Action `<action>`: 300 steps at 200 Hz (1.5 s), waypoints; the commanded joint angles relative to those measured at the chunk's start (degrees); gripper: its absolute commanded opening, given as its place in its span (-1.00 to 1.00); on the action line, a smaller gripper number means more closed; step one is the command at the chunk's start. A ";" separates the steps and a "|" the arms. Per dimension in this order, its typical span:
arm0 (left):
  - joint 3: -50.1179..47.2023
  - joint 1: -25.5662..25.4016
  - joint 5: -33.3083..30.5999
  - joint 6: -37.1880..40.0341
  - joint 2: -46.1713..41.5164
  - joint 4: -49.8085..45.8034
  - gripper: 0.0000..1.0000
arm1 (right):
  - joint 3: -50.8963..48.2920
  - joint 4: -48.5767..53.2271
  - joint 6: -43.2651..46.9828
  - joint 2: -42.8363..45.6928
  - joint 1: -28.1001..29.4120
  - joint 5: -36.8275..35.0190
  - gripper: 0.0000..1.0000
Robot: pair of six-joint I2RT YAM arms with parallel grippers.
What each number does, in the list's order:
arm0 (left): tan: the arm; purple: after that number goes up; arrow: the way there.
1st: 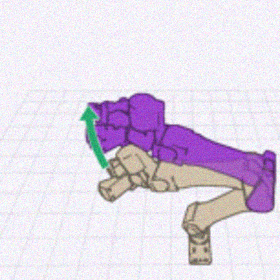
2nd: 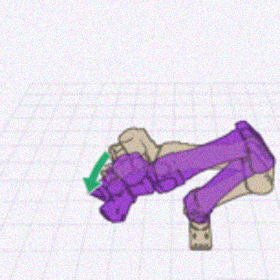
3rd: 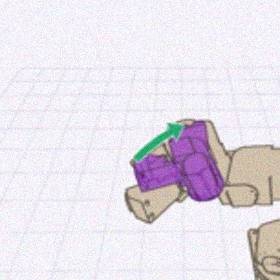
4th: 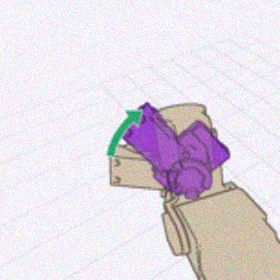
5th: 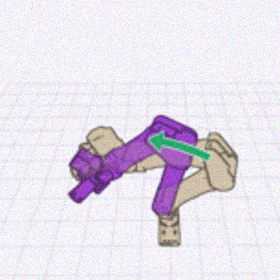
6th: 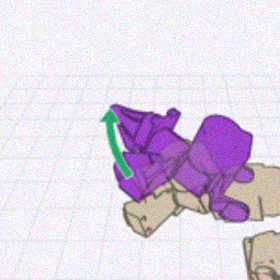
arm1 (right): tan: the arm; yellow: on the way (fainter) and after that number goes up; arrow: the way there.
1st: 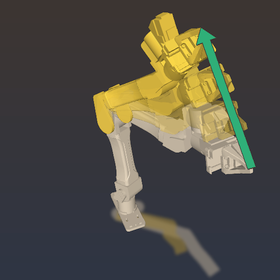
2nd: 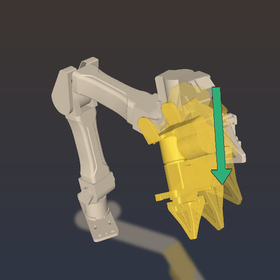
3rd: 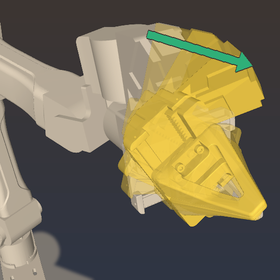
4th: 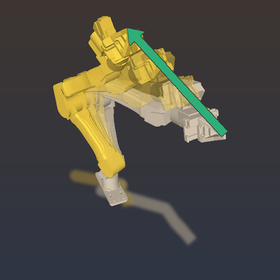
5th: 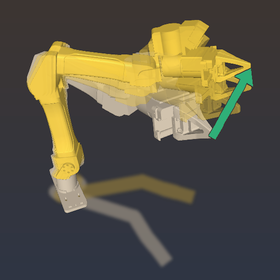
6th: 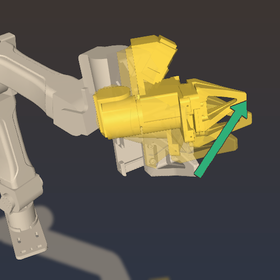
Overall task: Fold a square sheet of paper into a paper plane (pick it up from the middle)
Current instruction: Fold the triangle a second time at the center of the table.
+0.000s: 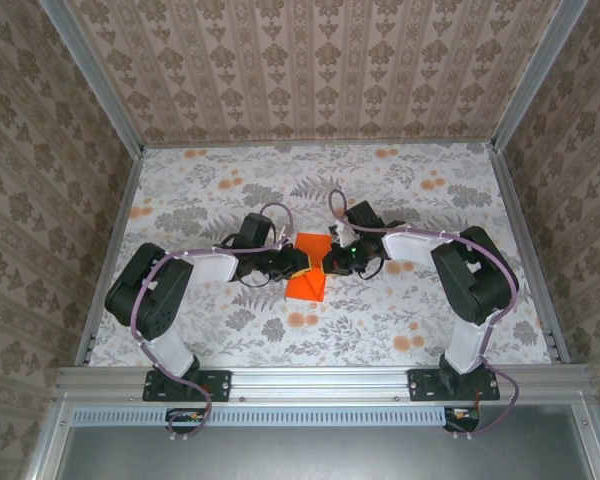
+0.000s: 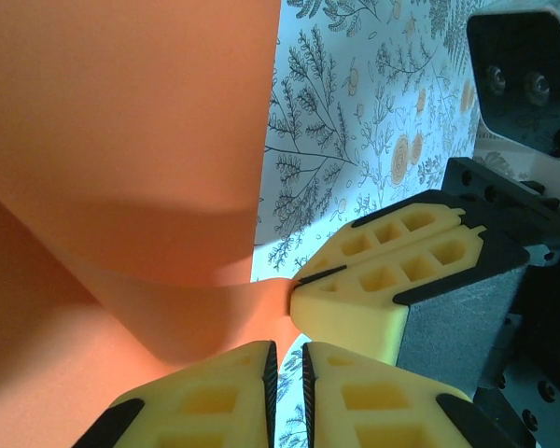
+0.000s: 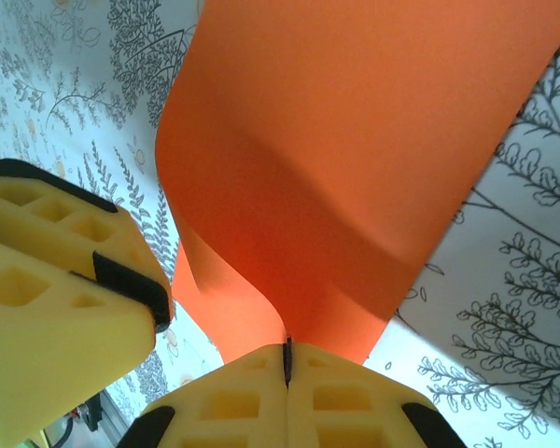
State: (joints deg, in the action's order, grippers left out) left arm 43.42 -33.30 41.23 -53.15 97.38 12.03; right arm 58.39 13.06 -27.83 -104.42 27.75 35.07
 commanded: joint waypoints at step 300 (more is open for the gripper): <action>7.04 -1.51 0.87 3.49 5.88 -6.67 -0.64 | 9.35 10.06 9.84 -7.28 -0.85 -3.12 -0.89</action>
State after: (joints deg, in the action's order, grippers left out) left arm 49.17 -34.48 41.41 -51.31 102.39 6.57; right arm 66.17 21.50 -19.22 -110.78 27.14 32.97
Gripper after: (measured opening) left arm 0.178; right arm 0.060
